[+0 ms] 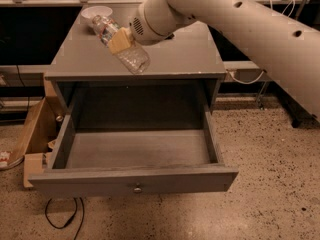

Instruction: Pick water bottle from top drawer and place on counter

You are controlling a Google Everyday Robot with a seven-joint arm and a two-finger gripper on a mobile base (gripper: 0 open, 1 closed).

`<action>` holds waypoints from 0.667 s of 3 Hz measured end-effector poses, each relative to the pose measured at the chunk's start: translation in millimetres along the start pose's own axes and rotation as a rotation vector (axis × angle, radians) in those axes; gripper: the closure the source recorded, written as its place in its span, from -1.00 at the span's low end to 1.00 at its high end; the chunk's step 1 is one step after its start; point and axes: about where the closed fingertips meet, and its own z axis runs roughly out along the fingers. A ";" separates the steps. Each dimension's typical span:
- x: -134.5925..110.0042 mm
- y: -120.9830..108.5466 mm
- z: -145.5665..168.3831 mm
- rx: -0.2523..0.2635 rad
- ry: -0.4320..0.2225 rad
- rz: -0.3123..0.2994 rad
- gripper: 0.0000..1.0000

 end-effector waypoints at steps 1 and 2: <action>3.0 -10.6 8.1 0.020 0.007 0.001 1.00; 0.3 -47.0 36.7 0.056 0.015 0.000 1.00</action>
Offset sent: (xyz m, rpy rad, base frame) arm 0.1449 -0.0307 -0.0558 -0.0449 -0.0387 -0.1123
